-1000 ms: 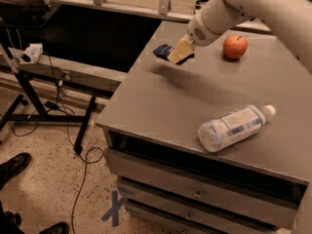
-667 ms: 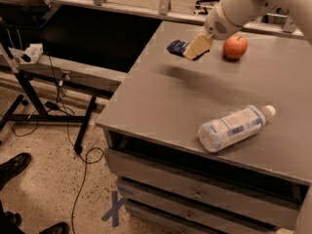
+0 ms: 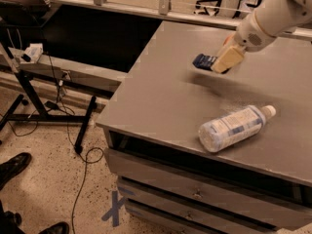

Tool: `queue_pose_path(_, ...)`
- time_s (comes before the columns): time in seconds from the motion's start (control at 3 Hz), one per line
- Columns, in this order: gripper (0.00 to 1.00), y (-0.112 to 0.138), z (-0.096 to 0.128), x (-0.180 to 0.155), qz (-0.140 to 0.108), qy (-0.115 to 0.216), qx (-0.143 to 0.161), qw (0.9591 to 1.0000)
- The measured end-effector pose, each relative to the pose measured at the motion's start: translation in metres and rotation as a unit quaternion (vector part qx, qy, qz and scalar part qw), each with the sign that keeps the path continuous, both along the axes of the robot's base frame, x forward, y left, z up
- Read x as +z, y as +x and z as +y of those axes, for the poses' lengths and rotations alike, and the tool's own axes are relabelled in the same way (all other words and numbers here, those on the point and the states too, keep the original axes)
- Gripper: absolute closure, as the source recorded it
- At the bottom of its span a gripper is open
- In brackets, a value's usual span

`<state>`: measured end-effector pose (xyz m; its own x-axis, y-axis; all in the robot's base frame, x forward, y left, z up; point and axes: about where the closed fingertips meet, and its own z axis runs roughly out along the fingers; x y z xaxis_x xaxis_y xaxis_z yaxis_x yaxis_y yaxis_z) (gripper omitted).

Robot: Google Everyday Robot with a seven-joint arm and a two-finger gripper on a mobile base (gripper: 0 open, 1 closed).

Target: Move rxbar blueberry near blue plastic bottle

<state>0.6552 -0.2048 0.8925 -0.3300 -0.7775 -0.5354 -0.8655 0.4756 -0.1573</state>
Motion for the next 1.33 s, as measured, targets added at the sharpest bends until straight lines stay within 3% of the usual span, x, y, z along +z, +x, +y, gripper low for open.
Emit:
queue_pose_path(0.67, 1.0, -0.033, -0.051, -0.019, 0.027, -0.018, -0.022, 0.9992)
queue_pose_path(1.33, 1.0, -0.067, -0.08, -0.03, 0.061, -0.027, -0.077, 0.9948)
